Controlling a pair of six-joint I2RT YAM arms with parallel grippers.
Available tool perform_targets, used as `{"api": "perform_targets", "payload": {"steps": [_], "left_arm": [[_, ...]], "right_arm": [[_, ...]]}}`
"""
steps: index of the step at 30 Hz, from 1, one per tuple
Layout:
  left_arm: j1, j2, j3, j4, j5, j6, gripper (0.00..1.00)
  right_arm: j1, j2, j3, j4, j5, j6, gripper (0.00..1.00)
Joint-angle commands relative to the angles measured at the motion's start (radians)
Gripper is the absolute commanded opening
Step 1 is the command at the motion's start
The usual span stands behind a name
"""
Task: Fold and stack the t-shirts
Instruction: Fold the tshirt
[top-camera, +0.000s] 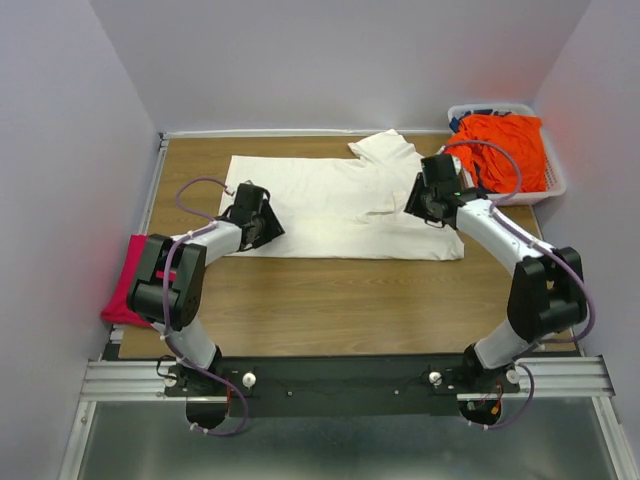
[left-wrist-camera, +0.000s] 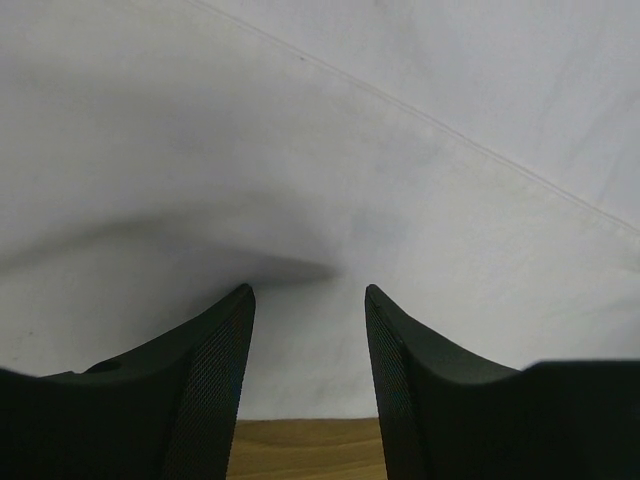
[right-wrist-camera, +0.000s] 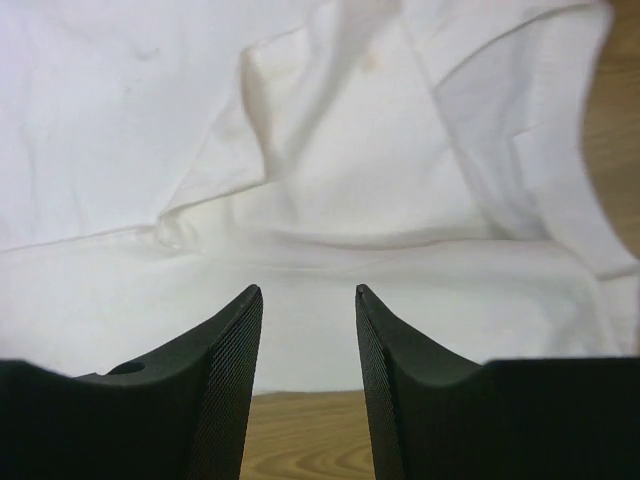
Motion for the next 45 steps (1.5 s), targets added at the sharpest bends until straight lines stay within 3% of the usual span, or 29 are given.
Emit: {"api": "perform_targets", "payload": {"steps": [1, 7, 13, 25, 32, 40, 45], "left_arm": [[-0.008, 0.021, -0.043, -0.081, -0.021, -0.033, 0.56], [-0.045, 0.002, -0.057, -0.089, -0.049, -0.096, 0.56], [-0.085, -0.004, -0.086, -0.098, -0.064, -0.145, 0.56], [-0.112, -0.152, -0.230, -0.150, -0.087, -0.177, 0.57], [-0.112, -0.226, -0.264, -0.196, -0.102, -0.153, 0.57], [-0.111, -0.272, -0.114, -0.238, -0.113, -0.027, 0.57], [-0.111, -0.262, -0.008, -0.247, -0.106, 0.048, 0.57]], "right_arm": [[0.051, 0.150, -0.011, 0.064, -0.081, 0.051, 0.49], [0.054, 0.228, -0.130, 0.173, -0.092, 0.096, 0.49], [0.053, 0.213, -0.227, 0.175, -0.041, 0.128, 0.49], [-0.010, -0.018, -0.491, 0.160, -0.093, 0.123, 0.49], [-0.013, -0.130, -0.554, 0.121, -0.151, 0.150, 0.49], [-0.012, -0.210, -0.430, 0.074, -0.231, 0.119, 0.49], [-0.007, -0.148, -0.316, 0.075, -0.165, 0.091, 0.45]]}}
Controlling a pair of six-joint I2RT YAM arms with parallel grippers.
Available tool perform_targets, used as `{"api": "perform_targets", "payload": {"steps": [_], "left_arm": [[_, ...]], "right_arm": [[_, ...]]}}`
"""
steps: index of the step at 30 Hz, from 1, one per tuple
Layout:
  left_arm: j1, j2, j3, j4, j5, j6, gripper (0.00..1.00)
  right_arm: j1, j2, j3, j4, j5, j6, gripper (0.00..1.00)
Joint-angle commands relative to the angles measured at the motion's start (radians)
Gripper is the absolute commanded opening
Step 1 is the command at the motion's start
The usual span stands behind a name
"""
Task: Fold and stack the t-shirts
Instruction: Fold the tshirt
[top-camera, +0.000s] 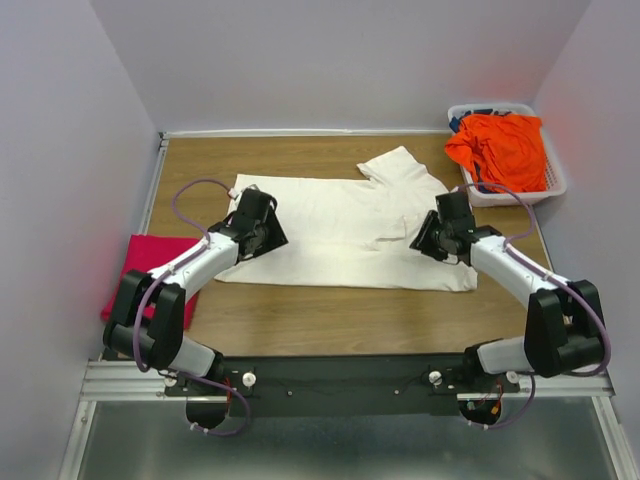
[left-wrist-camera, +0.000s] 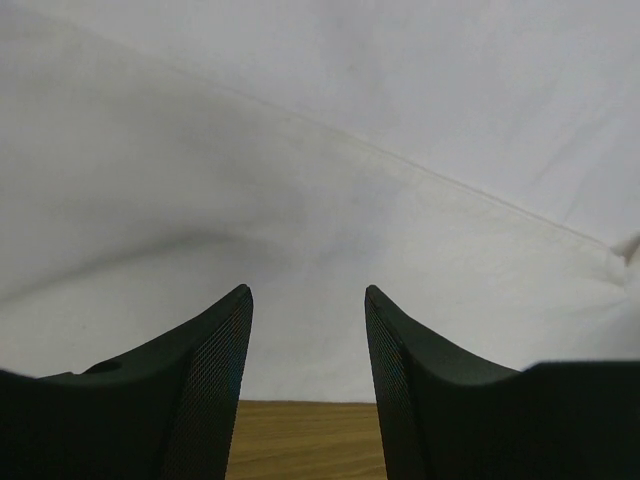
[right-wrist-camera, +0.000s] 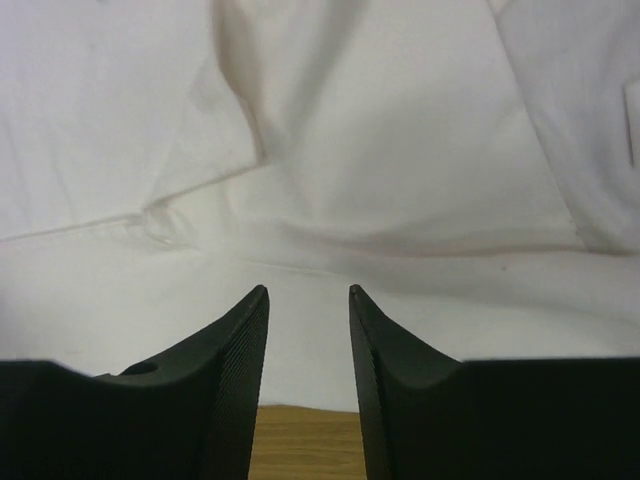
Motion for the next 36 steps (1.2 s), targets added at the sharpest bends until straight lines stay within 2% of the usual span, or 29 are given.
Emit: {"api": "perform_targets", "payload": {"steps": [1, 5, 10, 22, 36], "left_arm": [[0.001, -0.009, 0.091, -0.019, -0.018, 0.104, 0.57], [0.001, 0.001, 0.117, -0.019, -0.004, 0.136, 0.57], [0.002, 0.003, 0.120, -0.006, 0.019, 0.145, 0.57], [0.007, -0.008, 0.116, 0.003, 0.029, 0.154, 0.57], [0.015, 0.003, 0.111, 0.018, 0.042, 0.154, 0.56]], "right_arm": [[0.003, 0.074, 0.113, -0.021, 0.036, -0.042, 0.44], [0.035, 0.166, 0.150, 0.000, 0.057, -0.047, 0.29], [0.067, 0.256, 0.174, 0.032, 0.071, -0.036, 0.22], [0.074, 0.390, 0.285, 0.065, 0.105, -0.037, 0.21], [0.106, 0.530, 0.434, 0.079, 0.073, -0.048, 0.22]]}}
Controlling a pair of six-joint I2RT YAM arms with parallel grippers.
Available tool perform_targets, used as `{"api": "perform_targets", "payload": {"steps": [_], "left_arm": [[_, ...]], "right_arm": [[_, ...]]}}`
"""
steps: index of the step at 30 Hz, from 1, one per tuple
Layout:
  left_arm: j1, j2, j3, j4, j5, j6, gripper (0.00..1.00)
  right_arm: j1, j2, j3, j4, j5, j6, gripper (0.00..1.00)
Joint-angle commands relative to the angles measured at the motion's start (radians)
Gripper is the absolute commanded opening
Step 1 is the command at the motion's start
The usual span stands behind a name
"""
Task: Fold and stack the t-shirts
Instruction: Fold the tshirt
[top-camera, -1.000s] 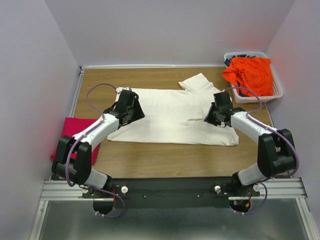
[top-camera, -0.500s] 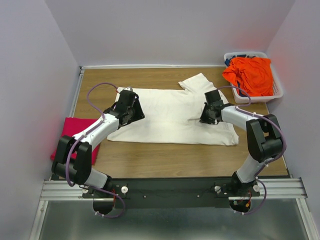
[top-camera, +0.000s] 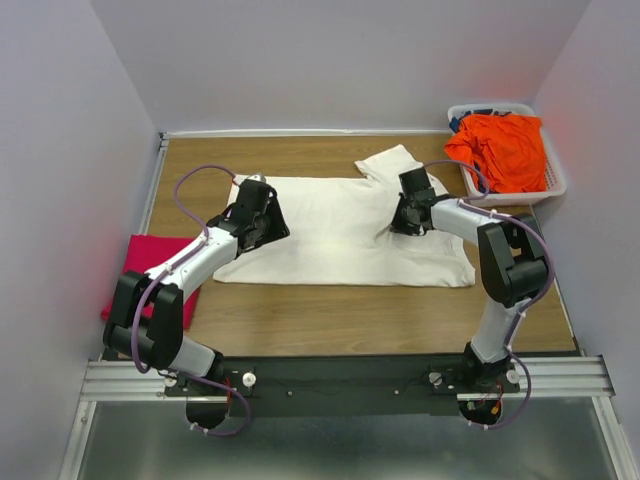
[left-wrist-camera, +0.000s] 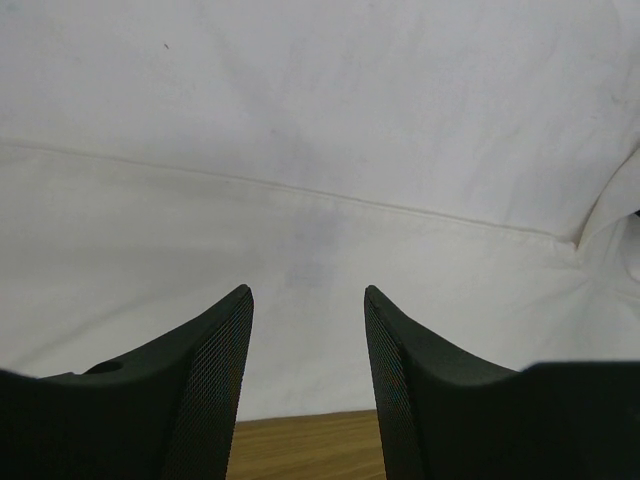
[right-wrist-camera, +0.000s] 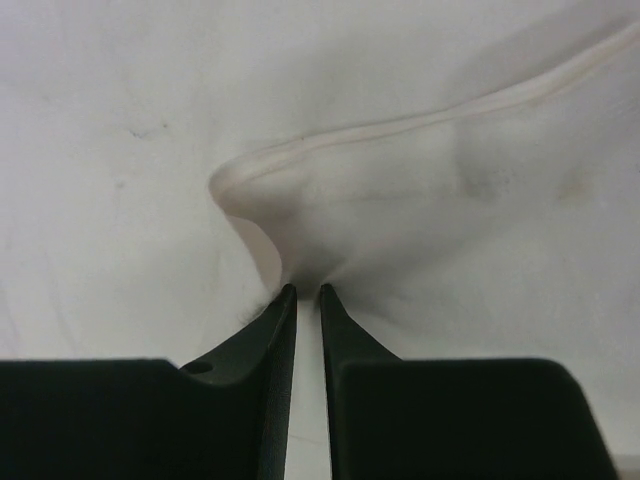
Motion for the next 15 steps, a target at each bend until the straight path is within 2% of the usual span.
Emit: {"api": "perform_targets", "payload": {"steps": [1, 8, 10, 15], "left_arm": [[0.006, 0.004, 0.002, 0.017, 0.018, 0.013, 0.56], [0.009, 0.019, 0.016, 0.018, 0.019, 0.013, 0.56], [0.009, 0.020, 0.022, 0.020, 0.019, 0.013, 0.56], [0.009, 0.036, 0.033, 0.018, 0.019, 0.010, 0.56]], "right_arm": [[0.030, 0.053, 0.059, 0.017, 0.005, -0.015, 0.22], [0.050, 0.062, 0.074, 0.022, 0.005, -0.004, 0.23], [0.054, 0.048, 0.074, 0.023, 0.021, -0.006, 0.30], [0.065, 0.057, 0.105, 0.028, -0.004, -0.015, 0.34]]}}
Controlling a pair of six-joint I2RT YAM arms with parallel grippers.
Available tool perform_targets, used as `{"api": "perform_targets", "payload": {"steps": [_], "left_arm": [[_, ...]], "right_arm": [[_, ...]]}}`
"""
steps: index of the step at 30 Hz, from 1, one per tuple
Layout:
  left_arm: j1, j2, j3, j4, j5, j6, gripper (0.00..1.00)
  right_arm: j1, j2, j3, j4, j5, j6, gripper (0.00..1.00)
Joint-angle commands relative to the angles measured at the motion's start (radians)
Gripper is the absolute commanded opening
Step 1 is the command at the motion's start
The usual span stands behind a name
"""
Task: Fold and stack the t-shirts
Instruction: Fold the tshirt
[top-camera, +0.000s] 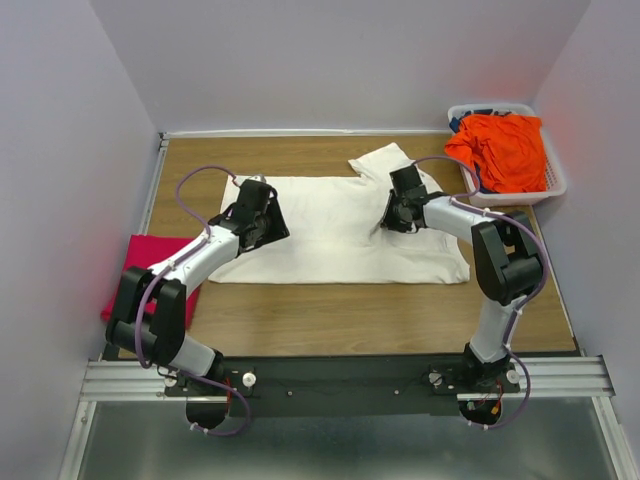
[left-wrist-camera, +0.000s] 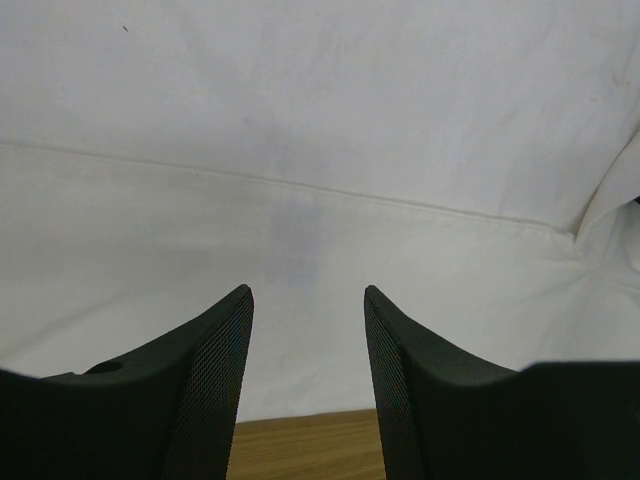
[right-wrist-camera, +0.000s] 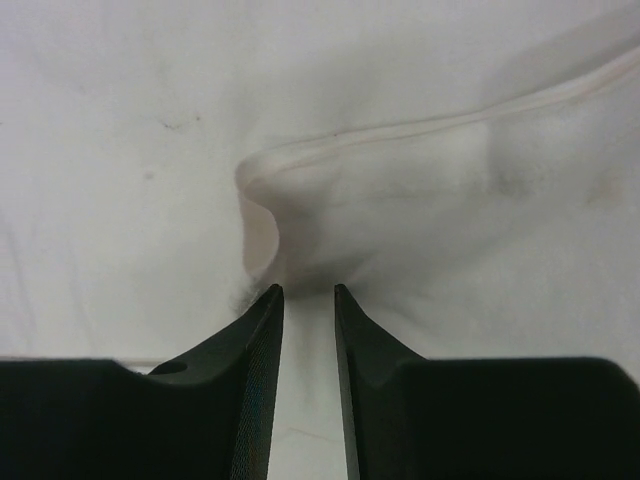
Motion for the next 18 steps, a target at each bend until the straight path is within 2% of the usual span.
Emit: {"api": "perform_targets", "payload": {"steps": [1, 7, 12, 18], "left_arm": [[0.005, 0.021, 0.035, 0.017, 0.017, 0.009, 0.56], [0.006, 0.034, 0.045, 0.017, 0.014, 0.007, 0.56], [0.006, 0.044, 0.049, 0.019, 0.012, 0.007, 0.56], [0.008, 0.056, 0.060, 0.024, 0.012, 0.002, 0.56]], "right_arm": [[0.021, 0.021, 0.049, 0.016, -0.005, -0.012, 0.34], [0.044, 0.087, 0.102, 0.021, -0.018, -0.010, 0.35], [0.050, 0.131, 0.112, 0.029, -0.019, -0.015, 0.46], [0.050, 0.174, 0.099, 0.039, -0.051, -0.033, 0.52]]}}
